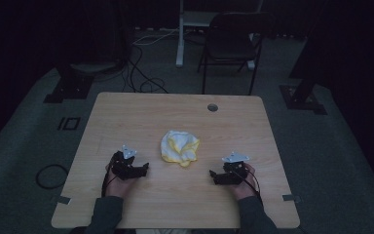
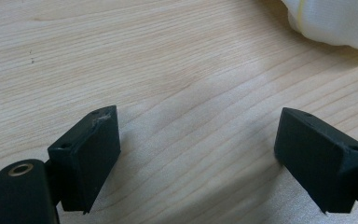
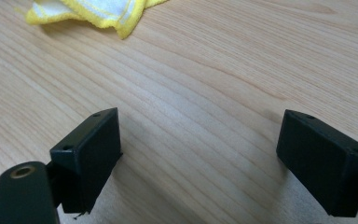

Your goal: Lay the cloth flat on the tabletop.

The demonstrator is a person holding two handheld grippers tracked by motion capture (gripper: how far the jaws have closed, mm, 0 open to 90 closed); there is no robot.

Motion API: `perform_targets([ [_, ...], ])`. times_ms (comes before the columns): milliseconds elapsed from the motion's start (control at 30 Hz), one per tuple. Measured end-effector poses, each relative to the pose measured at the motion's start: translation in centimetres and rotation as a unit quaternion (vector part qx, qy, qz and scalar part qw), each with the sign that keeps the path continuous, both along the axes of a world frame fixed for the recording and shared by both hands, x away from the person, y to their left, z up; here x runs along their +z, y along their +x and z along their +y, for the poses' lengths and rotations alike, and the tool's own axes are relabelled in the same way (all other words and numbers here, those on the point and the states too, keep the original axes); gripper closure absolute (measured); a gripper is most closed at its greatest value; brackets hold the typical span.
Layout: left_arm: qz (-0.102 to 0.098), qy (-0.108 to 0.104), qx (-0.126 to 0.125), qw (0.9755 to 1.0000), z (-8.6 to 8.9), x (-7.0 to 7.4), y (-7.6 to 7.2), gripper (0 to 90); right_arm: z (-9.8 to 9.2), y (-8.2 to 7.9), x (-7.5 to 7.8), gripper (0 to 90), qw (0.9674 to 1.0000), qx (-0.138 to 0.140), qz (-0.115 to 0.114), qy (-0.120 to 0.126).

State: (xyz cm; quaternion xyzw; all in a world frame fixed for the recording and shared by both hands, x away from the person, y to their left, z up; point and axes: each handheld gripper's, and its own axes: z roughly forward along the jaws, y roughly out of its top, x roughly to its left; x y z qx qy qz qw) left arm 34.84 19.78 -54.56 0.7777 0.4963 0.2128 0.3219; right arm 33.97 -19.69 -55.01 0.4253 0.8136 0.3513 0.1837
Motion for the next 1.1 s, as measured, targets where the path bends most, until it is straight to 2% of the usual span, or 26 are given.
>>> perform_targets([
  [367, 0.000, 0.001, 0.000, 1.0000, 0.00, 0.01, 0.00, 14.7, 0.28, -0.03, 0.00, 13.9, 1.0000, -0.004, 0.001, 0.001],
  [600, 0.000, 0.001, 0.000, 1.0000, 0.00, 0.01, 0.00, 14.7, 0.29, -0.09, 0.11, 19.9, 1.0000, -0.005, -0.001, 0.002],
  [833, 0.000, 0.001, 0.000, 1.0000, 0.00, 0.00, 0.00, 14.7, 0.36, -0.11, 0.17, 20.8, 1.0000, -0.004, 0.001, 0.001],
  [967, 0.000, 0.000, 0.000, 1.0000, 0.00, 0.00, 0.00, 14.6, 0.61, -0.27, 0.45, 30.2, 1.0000, 0.003, 0.006, -0.004],
  [1100, 0.000, 0.000, 0.000, 1.0000, 0.00, 0.00, 0.00, 14.6, 0.47, -0.32, 0.60, 34.3, 0.9999, 0.009, 0.009, -0.005],
])
